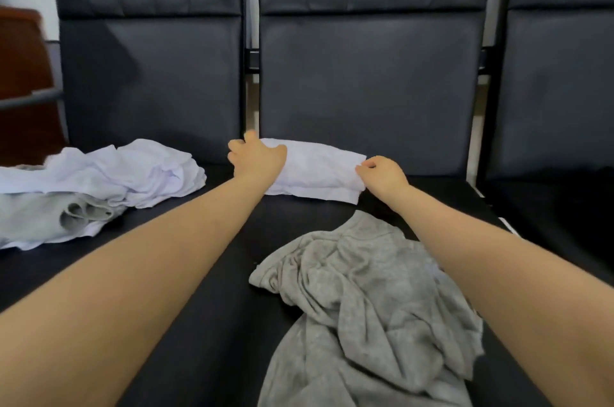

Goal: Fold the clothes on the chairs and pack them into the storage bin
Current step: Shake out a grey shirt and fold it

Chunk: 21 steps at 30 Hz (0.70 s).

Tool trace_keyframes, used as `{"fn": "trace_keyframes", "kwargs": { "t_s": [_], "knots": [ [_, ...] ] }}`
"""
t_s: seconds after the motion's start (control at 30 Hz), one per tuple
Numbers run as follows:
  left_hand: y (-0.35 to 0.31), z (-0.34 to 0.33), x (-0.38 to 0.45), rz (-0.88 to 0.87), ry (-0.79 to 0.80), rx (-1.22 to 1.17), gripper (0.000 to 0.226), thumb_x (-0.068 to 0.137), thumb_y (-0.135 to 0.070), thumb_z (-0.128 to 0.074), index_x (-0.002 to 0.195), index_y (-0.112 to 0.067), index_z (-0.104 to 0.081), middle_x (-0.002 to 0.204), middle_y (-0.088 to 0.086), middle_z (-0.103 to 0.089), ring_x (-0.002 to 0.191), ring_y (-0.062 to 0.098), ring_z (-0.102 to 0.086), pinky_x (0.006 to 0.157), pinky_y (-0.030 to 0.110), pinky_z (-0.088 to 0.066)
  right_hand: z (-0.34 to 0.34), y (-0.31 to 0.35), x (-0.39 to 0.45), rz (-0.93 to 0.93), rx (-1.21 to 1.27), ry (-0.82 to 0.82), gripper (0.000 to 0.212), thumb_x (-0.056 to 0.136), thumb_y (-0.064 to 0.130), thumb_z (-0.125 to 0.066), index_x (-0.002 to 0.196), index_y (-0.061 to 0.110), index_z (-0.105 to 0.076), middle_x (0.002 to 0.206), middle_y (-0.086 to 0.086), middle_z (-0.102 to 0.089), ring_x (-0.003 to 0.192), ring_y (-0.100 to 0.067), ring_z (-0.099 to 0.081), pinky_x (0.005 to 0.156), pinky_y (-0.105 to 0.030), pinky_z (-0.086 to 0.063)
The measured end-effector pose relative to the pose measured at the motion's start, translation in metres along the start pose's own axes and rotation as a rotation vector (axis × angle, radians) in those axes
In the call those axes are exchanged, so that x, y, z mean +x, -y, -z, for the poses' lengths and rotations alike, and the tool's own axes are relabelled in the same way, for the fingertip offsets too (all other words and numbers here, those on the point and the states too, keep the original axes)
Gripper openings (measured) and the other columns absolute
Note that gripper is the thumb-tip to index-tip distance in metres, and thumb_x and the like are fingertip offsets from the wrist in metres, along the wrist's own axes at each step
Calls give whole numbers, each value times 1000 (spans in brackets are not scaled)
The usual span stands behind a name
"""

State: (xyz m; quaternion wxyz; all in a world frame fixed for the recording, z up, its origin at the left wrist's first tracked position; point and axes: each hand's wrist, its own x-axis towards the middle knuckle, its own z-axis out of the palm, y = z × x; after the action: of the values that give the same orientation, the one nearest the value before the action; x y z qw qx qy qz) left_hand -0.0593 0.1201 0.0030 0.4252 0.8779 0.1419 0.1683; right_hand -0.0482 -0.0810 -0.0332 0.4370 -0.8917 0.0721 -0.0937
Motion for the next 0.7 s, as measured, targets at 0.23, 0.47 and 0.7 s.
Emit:
{"fn": "trace_keyframes", "kwargs": {
  "t_s": [0.23, 0.47, 0.7],
  "knots": [
    [-38, 20, -105, -6, 301, -310, 44, 90, -24, -53, 134, -18, -49, 134, 3, -45, 109, 22, -48, 100, 41, -46, 36, 21, -81, 40, 211, 17, 32, 87, 19, -48, 101, -7, -61, 81, -22, -58, 69, -20, -46, 63, -30, -41],
    [-35, 52, -172, -191, 355, -222, 22, 91, -18, -50, 110, -20, -61, 105, -6, -57, 106, 18, -58, 97, 40, -48, 68, 15, -163, 160, 254, 65, 25, 96, 23, -47, 92, 10, -67, 75, -2, -64, 58, -11, -56, 51, -21, -42],
    [-2, 56, -197, -309, 515, -9, 15, 92, -24, -54, 95, -17, -67, 95, -5, -65, 91, 13, -61, 79, 27, -49, 108, -23, -180, 21, 227, 90, 40, 102, 35, -39, 91, 9, -67, 76, -6, -64, 61, -16, -55, 53, -25, -41]
  ]
}}
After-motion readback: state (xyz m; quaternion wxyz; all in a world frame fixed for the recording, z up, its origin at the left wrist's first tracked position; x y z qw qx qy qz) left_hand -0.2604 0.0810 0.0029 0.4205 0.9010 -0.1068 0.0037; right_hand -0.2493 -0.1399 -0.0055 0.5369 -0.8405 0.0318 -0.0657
